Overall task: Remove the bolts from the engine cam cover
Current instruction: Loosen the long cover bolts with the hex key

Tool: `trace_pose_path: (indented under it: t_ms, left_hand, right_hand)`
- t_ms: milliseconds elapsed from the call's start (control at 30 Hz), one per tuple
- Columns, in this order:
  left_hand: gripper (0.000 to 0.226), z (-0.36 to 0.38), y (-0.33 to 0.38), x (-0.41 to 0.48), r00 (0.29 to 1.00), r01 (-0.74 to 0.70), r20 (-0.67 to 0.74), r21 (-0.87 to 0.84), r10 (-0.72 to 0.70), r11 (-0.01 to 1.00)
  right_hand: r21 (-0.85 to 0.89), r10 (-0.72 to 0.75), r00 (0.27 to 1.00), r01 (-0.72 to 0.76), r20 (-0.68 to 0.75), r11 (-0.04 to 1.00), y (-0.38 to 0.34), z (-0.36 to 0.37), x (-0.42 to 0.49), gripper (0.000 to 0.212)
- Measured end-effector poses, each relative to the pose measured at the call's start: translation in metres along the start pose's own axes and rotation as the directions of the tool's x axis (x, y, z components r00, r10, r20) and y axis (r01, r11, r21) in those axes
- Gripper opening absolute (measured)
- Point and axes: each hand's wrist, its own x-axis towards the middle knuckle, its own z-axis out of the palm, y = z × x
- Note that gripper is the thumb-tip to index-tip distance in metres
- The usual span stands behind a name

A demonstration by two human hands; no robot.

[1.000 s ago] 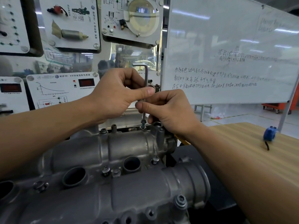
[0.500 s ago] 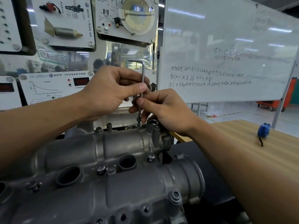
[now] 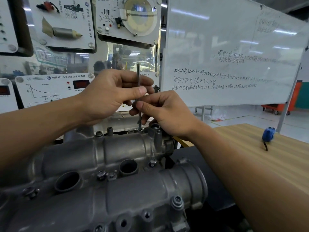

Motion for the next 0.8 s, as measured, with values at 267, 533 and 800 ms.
trace_pose_path:
  t_ms: [267, 533, 800]
  left_hand:
    - [0.014, 0.0021, 0.0005, 0.0014, 0.998, -0.029, -0.062, 0.058, 0.032, 0.998]
    - [0.032, 0.0072, -0.0029, 0.0048, 0.978, -0.070, -0.193, 0.078, 0.084, 0.994]
    - [0.015, -0.0020, 0.0012, 0.0041, 0.998, -0.056, -0.027, 0.018, 0.057, 0.998]
  right_hand:
    - [-0.037, 0.053, 0.997, -0.051, 0.060, 0.998, -0.0020, -0.0057, -0.0017, 0.020]
    - [0.059, -0.041, 0.998, 0.044, -0.056, 0.997, 0.0023, -0.0046, -0.0017, 0.010]
    - [-0.014, -0.002, 0.993, 0.003, 0.115, 1.000, -0.0011, -0.0090, -0.0005, 0.018]
